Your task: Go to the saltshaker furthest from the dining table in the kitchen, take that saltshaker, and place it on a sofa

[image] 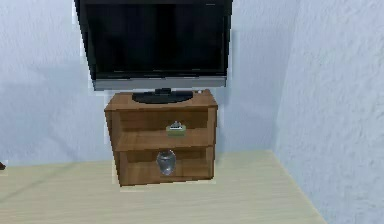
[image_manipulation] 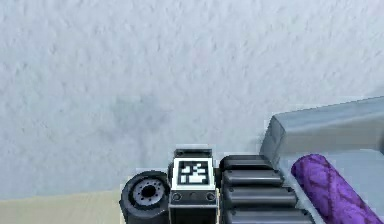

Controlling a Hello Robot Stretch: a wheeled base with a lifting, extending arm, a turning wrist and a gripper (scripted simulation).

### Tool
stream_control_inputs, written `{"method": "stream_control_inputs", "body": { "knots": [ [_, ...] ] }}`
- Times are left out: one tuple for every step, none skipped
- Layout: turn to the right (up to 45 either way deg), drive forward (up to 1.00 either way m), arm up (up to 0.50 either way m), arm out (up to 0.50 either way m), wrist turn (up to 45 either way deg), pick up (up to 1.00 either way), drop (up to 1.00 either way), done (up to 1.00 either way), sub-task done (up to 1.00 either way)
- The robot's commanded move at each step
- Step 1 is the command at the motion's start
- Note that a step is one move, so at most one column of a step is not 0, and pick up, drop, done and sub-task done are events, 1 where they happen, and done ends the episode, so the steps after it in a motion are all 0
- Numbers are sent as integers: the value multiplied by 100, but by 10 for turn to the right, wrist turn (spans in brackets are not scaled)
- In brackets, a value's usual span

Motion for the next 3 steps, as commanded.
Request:
{"method": "stream_control_inputs", "body": {
  "knots": [
    [-120,0,0,0,0,0,0,0,0],
    [450,0,0,0,0,0,0,0,0],
    [450,0,0,0,0,0,0,0,0]
  ]
}}
